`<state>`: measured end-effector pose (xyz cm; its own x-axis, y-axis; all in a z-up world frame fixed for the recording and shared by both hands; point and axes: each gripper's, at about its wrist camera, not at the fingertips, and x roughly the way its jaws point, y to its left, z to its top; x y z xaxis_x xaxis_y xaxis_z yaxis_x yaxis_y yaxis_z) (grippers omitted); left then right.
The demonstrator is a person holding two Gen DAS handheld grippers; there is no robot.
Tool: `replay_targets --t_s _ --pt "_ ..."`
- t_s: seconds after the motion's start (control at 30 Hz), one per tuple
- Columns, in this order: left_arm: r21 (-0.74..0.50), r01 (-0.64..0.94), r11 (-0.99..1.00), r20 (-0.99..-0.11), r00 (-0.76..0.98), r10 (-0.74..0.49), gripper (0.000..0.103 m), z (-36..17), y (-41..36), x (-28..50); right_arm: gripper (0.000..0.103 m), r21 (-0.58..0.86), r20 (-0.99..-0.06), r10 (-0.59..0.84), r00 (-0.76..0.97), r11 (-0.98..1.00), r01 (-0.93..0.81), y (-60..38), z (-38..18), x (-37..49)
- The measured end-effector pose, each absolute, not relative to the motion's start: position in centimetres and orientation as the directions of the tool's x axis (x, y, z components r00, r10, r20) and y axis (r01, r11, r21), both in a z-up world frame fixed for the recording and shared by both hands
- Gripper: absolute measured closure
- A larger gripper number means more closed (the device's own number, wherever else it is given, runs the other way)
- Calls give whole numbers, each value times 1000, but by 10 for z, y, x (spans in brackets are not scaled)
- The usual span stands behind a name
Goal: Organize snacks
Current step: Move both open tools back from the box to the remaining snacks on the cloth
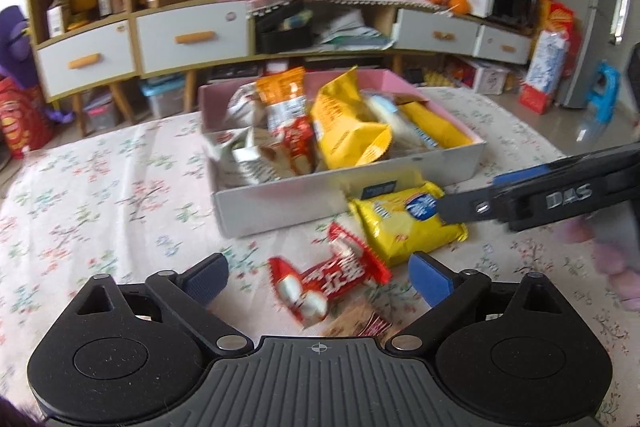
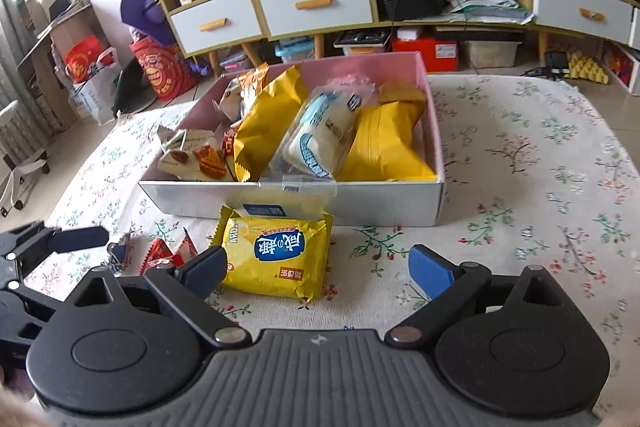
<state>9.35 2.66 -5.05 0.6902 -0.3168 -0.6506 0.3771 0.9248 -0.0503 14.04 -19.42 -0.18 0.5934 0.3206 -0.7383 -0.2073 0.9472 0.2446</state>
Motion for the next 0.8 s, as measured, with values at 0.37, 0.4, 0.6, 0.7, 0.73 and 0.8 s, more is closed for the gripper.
replay_targets --t_s 0.37,0.4,0.6,0.7,0.73,0.8 --pt "-104 448 888 -667 631 -397 45 -63 22 109 42 365 -734 406 544 912 -188 -203 -18 159" --pt "-109 442 891 -669 630 -394 47 -63 23 110 48 380 -729 420 540 905 -190 -202 -18 159" --pt "-115 377 919 -697 629 -345 58 -58 27 107 68 391 -718 454 527 890 -234 -197 -12 153" --pt "-92 335 938 -709 639 -298 59 -55 31 102 69 390 -722 464 513 885 -253 -195 -9 149" --pt "-85 322 943 -713 641 -284 59 -55 33 101 70 386 -723 466 509 885 -262 -194 -8 148" --pt "-73 296 952 -720 645 -256 59 -54 38 98 71 377 -729 471 497 882 -283 -190 -6 148"
